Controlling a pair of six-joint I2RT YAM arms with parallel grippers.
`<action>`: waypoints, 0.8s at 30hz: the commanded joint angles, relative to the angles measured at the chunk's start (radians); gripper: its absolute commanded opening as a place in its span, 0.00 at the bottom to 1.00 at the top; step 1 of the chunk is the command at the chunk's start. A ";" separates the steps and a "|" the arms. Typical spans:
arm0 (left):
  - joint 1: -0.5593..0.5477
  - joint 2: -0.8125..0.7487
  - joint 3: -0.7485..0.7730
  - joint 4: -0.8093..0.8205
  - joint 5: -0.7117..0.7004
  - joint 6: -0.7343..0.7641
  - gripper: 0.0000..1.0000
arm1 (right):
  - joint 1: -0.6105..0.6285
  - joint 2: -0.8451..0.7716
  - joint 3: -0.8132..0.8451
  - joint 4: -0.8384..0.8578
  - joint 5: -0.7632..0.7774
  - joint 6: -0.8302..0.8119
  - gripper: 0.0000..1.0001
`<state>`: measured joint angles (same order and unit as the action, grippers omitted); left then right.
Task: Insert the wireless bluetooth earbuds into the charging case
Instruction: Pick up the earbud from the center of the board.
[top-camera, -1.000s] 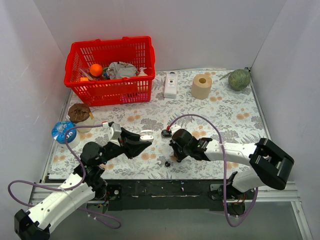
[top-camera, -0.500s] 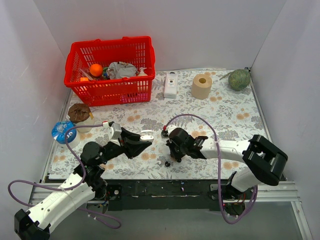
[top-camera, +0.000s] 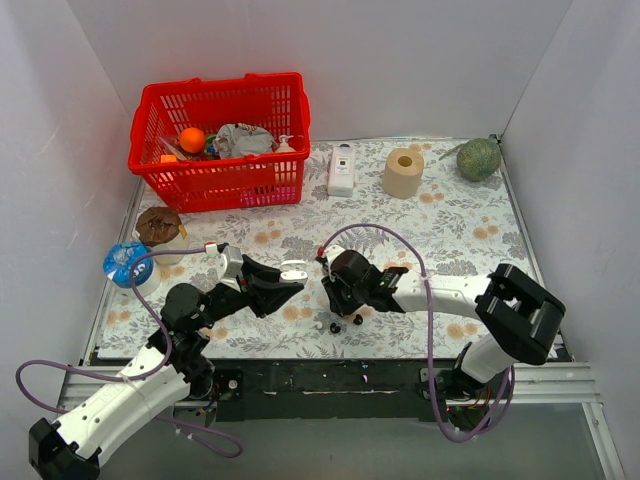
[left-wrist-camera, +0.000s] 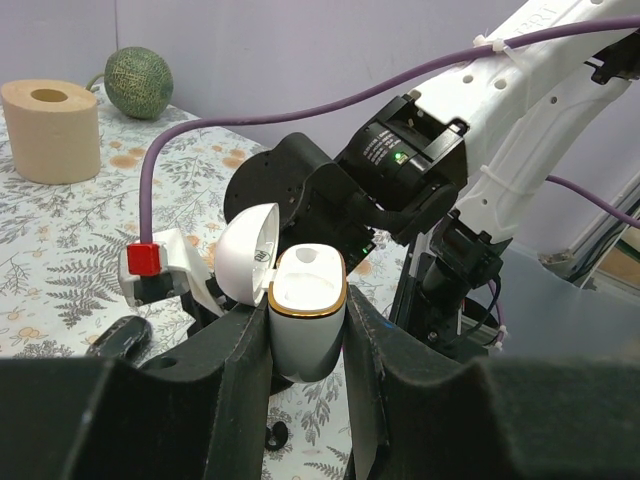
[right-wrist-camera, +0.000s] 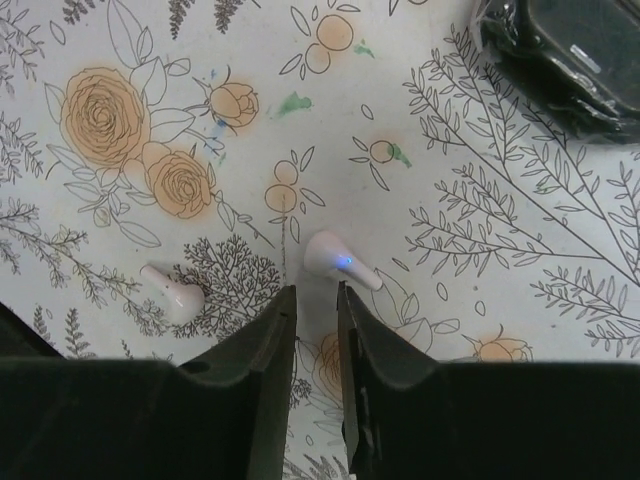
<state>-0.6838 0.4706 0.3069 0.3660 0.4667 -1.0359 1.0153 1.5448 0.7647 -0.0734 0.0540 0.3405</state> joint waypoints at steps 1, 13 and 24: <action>-0.005 0.003 0.001 0.008 0.000 0.000 0.00 | -0.003 -0.087 0.041 -0.003 0.012 -0.031 0.37; -0.003 -0.003 0.000 0.011 0.004 -0.003 0.00 | -0.060 -0.012 0.131 -0.092 -0.045 -0.281 0.56; -0.003 -0.015 0.000 0.004 0.010 0.002 0.00 | -0.061 0.037 0.142 -0.094 -0.151 -0.336 0.60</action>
<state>-0.6838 0.4667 0.3069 0.3660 0.4679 -1.0370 0.9539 1.5726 0.8635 -0.1642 -0.0525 0.0429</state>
